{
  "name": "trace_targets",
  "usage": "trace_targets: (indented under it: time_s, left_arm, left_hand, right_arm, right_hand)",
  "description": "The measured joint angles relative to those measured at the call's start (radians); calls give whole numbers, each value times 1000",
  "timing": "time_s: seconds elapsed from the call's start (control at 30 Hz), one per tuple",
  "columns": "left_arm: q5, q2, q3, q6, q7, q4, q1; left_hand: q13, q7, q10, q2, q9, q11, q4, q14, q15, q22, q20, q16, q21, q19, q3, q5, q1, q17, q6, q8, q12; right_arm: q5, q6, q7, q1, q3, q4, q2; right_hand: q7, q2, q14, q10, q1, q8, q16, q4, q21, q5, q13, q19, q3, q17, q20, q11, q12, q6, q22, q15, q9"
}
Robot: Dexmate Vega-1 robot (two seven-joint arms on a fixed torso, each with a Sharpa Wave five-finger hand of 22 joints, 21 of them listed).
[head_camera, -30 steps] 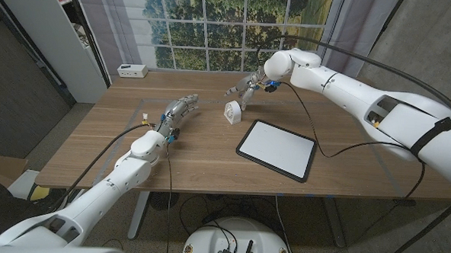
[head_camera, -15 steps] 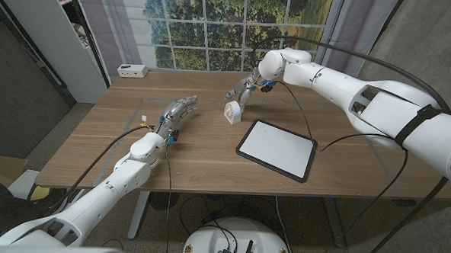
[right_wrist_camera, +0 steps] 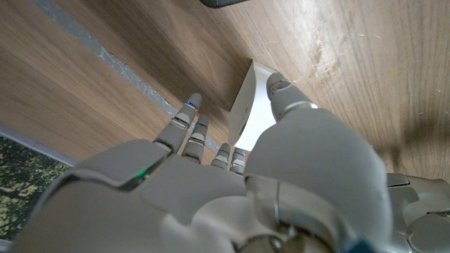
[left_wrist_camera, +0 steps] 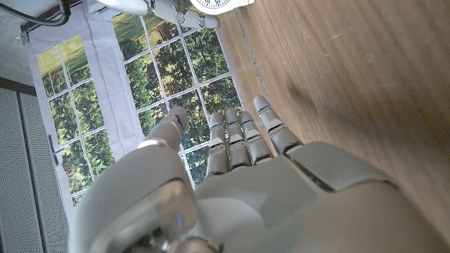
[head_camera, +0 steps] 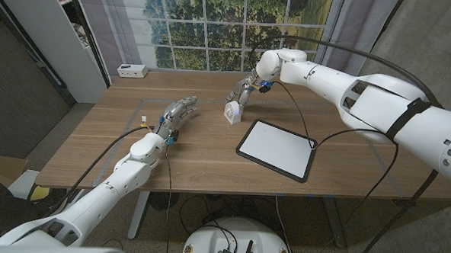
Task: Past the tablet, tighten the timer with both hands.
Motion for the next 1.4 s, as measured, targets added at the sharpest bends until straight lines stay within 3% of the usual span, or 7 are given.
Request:
trace_targets:
  time_s: [0.1,0.13,0.57,0.87,1.1,1.4]
  left_arm:
    - [0,-1,0,0,0,3,-3]
    - [0,-1,0,0,-1,5,-5]
    - [-2,-4,3,4,-14,24,-20]
    - [-5,-6,4,5,-23,38,-30]
    - [-6,-8,5,5,-27,49,-36]
    - [-7,-8,5,5,-29,54,-38]
  left_hand:
    - [3,5,-2,0,0,-2,0,0,0,0,0,0,0,0,0,0,0,0,-5,0,0]
    - [4,5,-2,0,0,-2,0,0,0,0,0,0,0,0,0,0,0,0,-5,0,0]
    - [9,5,-13,0,-3,-2,0,-6,-6,0,0,-5,-8,0,0,0,0,0,-16,-7,0]
    - [9,-1,-18,1,-3,-8,0,-8,-8,0,0,-5,-8,0,0,0,9,0,-22,-7,0]
    - [14,-13,-39,3,-3,-18,-6,-18,-18,0,0,-5,-8,0,6,0,19,0,-34,-15,-5]
    - [15,-13,-40,9,-3,-18,-6,-22,-14,5,0,-5,-15,0,6,0,25,0,-45,-15,-5]
  right_arm:
    - [6,4,-2,0,0,0,0]
    - [9,5,-4,9,-7,34,17]
    - [30,27,-12,28,-28,130,67]
    - [40,46,-30,37,-42,194,101]
    - [51,58,-53,41,-52,243,124]
    - [65,62,-66,41,-57,259,132]
  right_hand:
    - [0,0,0,5,0,0,0,-4,0,0,4,0,-4,0,0,5,2,0,0,0,0]
    - [0,0,0,6,0,0,0,-4,0,0,5,0,-4,0,0,6,4,0,0,0,-1]
    - [3,0,16,51,0,0,4,-7,4,-6,9,16,-7,0,-6,6,19,22,0,-6,-2]
    - [0,-4,40,85,4,6,11,-7,4,-12,14,36,-13,5,-14,1,26,51,0,-25,-2]
    - [-22,6,71,125,28,16,15,-11,12,-14,18,66,-17,5,-32,-11,38,94,0,-50,-2]
    - [-6,7,102,186,52,27,28,-15,12,-24,31,88,-21,4,-42,-10,59,142,0,-71,0]
